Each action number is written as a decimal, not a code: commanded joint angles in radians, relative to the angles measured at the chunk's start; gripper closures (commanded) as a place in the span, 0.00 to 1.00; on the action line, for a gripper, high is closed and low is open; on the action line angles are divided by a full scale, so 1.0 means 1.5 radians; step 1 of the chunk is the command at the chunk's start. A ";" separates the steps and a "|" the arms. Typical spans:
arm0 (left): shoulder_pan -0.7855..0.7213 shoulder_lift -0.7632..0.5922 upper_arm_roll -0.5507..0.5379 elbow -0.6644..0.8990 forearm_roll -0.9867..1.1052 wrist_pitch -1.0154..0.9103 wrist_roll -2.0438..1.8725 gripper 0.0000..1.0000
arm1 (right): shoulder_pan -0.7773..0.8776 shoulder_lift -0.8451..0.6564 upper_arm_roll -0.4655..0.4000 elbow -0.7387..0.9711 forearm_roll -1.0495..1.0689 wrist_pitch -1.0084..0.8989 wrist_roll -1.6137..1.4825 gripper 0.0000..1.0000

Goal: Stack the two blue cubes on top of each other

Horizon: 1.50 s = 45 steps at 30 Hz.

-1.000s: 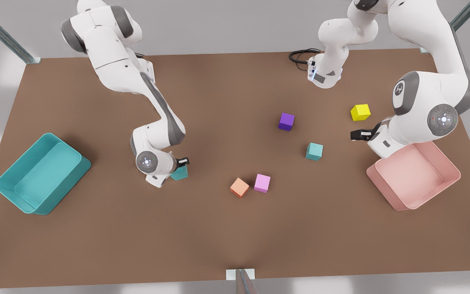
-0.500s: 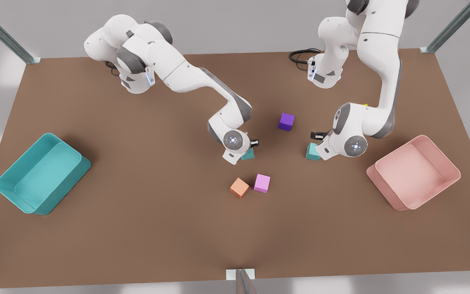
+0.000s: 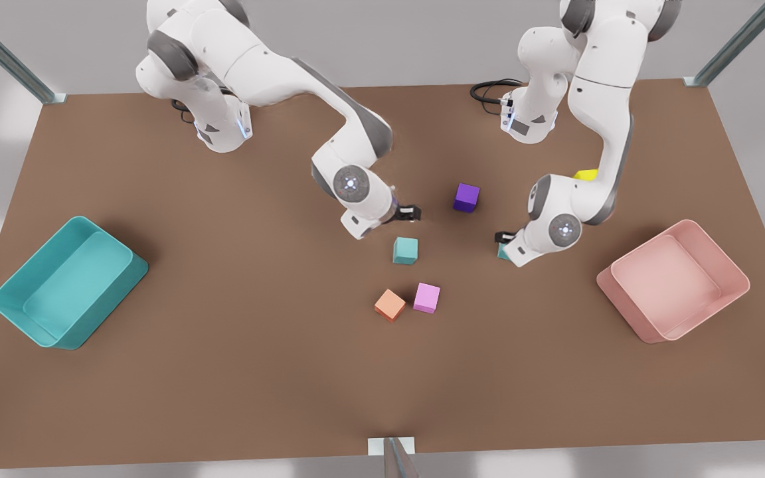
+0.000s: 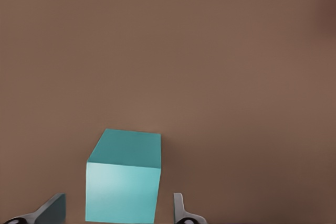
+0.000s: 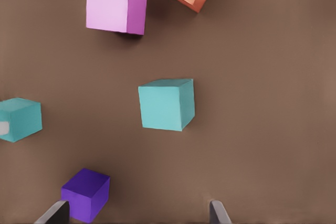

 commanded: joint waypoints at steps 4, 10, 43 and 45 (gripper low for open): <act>-0.003 0.022 0.000 -0.011 0.001 0.046 0.011 0.00 | -0.155 -0.130 -0.046 -0.029 -0.168 -0.286 -0.142 0.00; -0.003 0.048 0.001 -0.029 0.002 0.072 0.011 0.00 | -0.205 -0.222 -0.203 -0.020 -0.310 -0.426 -0.546 0.00; -0.278 0.226 -0.055 0.454 -0.052 -0.251 -0.457 0.48 | -0.191 -0.184 -0.191 0.071 -0.300 -0.433 -0.572 0.00; -0.279 0.227 -0.055 0.454 -0.051 -0.239 -0.457 0.48 | -0.191 -0.181 -0.191 0.072 -0.299 -0.435 -0.570 0.00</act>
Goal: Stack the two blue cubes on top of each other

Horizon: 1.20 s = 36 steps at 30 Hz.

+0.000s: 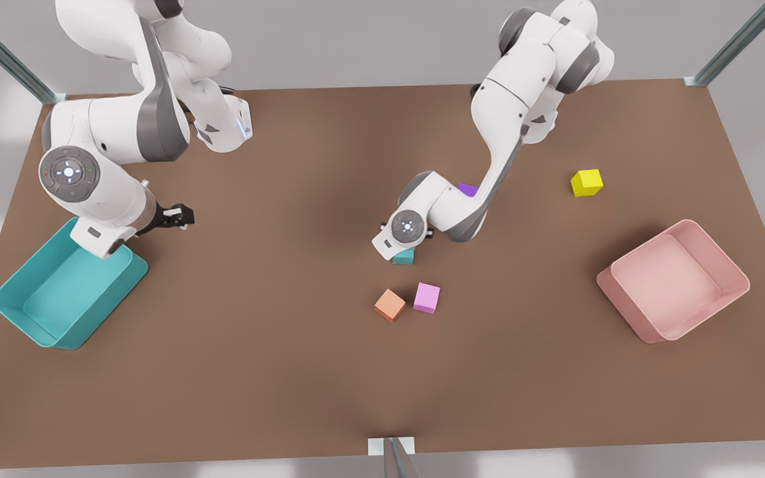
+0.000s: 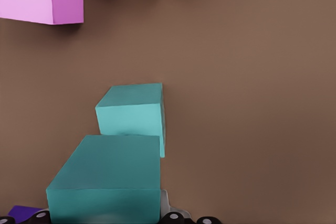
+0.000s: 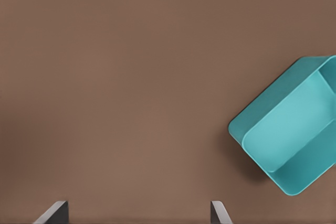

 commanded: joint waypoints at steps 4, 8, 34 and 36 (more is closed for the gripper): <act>0.003 0.004 -0.002 0.000 -0.006 0.025 -0.125 0.48 | 0.009 0.002 0.000 -0.002 -0.001 -0.012 -0.037 0.00; 0.005 0.013 -0.001 -0.002 -0.004 0.036 -0.124 0.48 | 0.009 0.008 -0.001 0.001 -0.001 -0.012 -0.037 0.00; 0.027 0.000 -0.002 0.001 0.015 0.061 -0.124 0.00 | 0.007 0.032 -0.002 0.024 -0.004 -0.018 -0.042 0.00; 0.027 -0.002 -0.002 0.001 0.015 0.060 -0.124 0.00 | 0.004 0.032 -0.004 0.024 -0.004 -0.019 -0.045 0.00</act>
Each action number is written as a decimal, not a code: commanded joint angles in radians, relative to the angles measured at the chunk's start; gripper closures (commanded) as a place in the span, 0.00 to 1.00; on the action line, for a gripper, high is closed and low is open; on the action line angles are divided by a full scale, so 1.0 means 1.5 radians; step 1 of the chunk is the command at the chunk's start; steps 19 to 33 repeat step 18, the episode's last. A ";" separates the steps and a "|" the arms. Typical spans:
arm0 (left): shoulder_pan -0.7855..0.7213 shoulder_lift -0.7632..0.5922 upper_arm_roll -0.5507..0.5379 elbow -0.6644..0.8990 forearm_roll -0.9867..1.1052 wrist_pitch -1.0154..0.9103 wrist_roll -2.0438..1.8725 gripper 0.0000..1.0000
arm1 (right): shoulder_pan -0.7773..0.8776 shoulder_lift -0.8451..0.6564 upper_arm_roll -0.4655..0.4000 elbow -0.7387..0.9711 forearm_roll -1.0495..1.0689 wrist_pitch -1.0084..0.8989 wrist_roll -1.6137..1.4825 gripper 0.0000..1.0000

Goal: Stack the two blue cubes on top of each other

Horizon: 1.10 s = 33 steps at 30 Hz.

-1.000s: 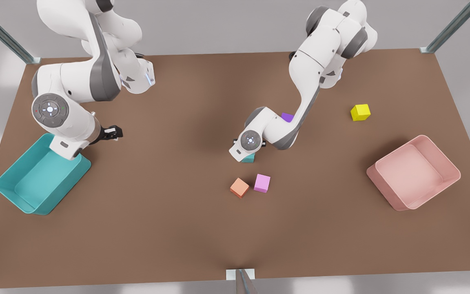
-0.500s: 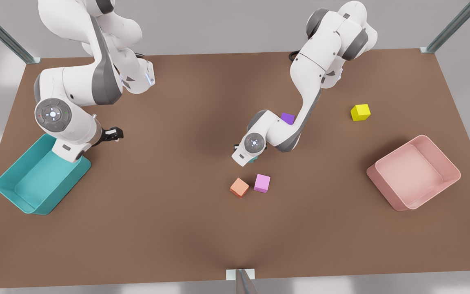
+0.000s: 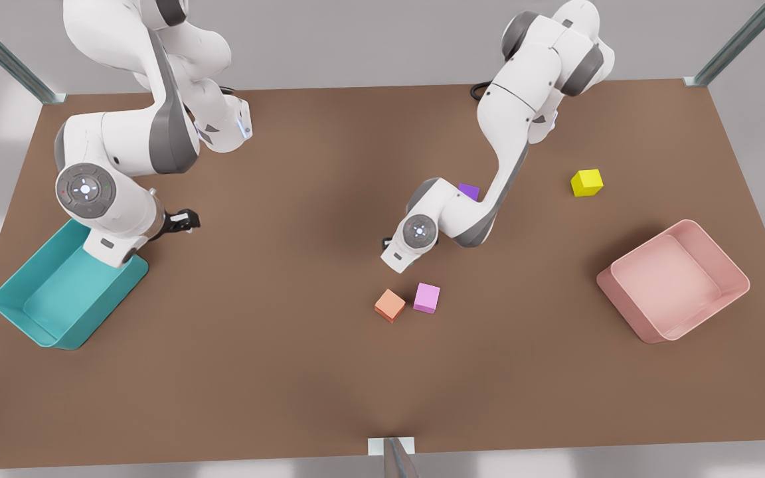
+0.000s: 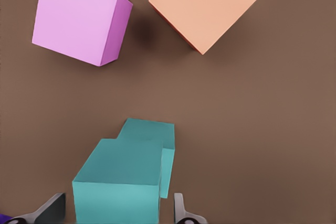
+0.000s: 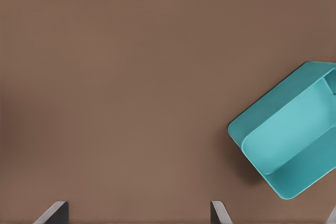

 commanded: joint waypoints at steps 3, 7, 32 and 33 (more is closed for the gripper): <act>0.000 -0.018 0.000 0.000 0.004 -0.013 -0.017 0.00 | -0.001 0.000 -0.002 0.001 0.000 -0.004 -0.010 0.00; 0.006 -0.072 0.000 0.000 0.015 -0.088 -0.016 0.00 | -0.002 -0.001 -0.004 0.001 0.000 -0.003 -0.013 0.00; 0.293 -0.220 0.015 0.199 0.134 -0.521 0.370 0.00 | -0.002 -0.001 -0.005 0.003 0.000 -0.003 -0.011 0.00; 0.293 -0.220 0.015 0.199 0.134 -0.521 0.370 0.00 | -0.002 -0.001 -0.005 0.003 0.000 -0.003 -0.011 0.00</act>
